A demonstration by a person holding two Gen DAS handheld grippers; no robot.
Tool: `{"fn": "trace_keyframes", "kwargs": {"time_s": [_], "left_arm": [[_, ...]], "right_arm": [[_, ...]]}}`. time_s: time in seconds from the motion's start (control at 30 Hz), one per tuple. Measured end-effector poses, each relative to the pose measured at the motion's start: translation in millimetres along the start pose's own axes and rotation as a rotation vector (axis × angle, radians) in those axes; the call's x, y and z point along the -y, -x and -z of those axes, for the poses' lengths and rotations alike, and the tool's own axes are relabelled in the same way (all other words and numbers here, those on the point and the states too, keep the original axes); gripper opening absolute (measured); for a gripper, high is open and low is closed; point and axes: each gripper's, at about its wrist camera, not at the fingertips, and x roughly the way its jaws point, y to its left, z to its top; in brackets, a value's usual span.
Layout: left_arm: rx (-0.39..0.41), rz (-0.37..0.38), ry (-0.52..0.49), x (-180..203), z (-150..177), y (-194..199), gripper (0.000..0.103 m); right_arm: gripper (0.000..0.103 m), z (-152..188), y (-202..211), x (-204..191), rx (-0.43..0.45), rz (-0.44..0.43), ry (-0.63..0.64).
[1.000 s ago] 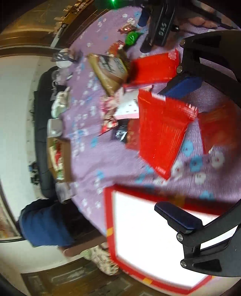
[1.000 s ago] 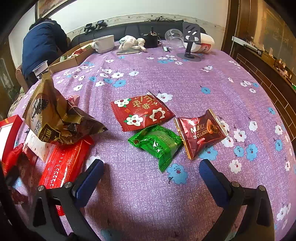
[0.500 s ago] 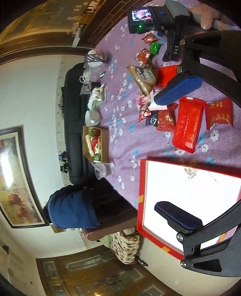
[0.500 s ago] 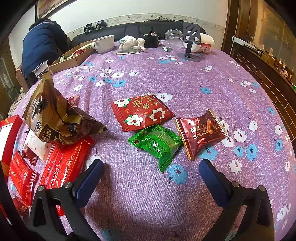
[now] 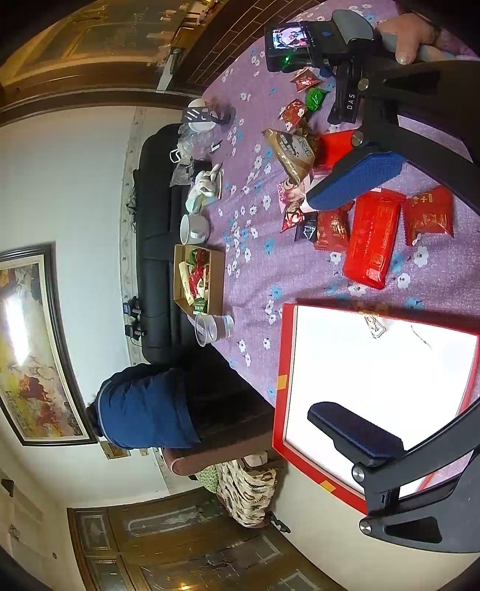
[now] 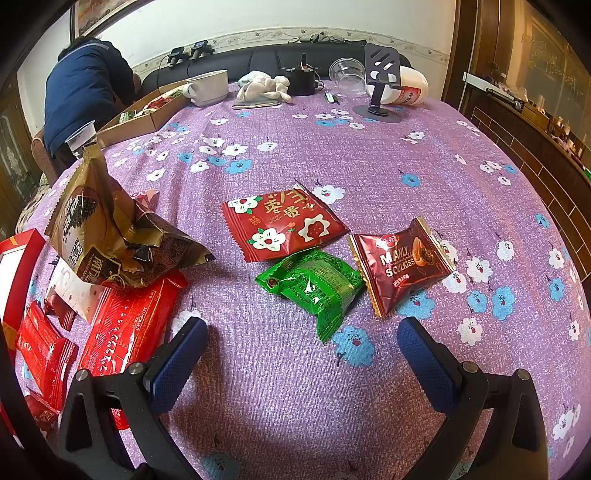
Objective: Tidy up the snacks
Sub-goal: 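Move the left tool over the red packets beside the tray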
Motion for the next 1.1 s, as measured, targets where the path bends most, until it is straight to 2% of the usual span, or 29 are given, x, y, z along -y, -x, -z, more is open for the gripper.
{"fn": "trace_keyframes", "kwargs": {"time_s": [0.3, 0.47, 0.57, 0.67, 0.8, 0.87, 1.0, 1.1], "left_arm": [[-0.017, -0.009, 0.004, -7, 5, -3, 0.103], [-0.062, 0.005, -0.012, -18, 13, -13, 0.103], [-0.118, -0.015, -0.037, -28, 27, -26, 0.103], [-0.161, -0.008, -0.048, -34, 37, -33, 0.103], [-0.193, 0.001, -0.089, -29, 47, -35, 0.103], [-0.202, 0.017, -0.101, -25, 50, -34, 0.103], [-0.223, 0.058, -0.158, -10, 56, -33, 0.103], [-0.227, 0.081, -0.195, -2, 58, -31, 0.103]], "right_arm": [[0.103, 1, 0, 0, 0.0, 0.0, 0.001], [0.103, 9, 11, 1, -0.056, -0.03, 0.001], [0.103, 20, 28, 5, -0.024, -0.096, -0.056], [0.103, 25, 41, 5, 0.005, -0.199, -0.126], [0.103, 18, 46, -18, -0.019, -0.302, -0.147], [0.103, 15, 44, -33, -0.031, -0.292, -0.109], [0.102, 12, 34, -65, -0.069, -0.216, -0.039], [0.096, 12, 21, -78, -0.113, -0.17, -0.02]]}}
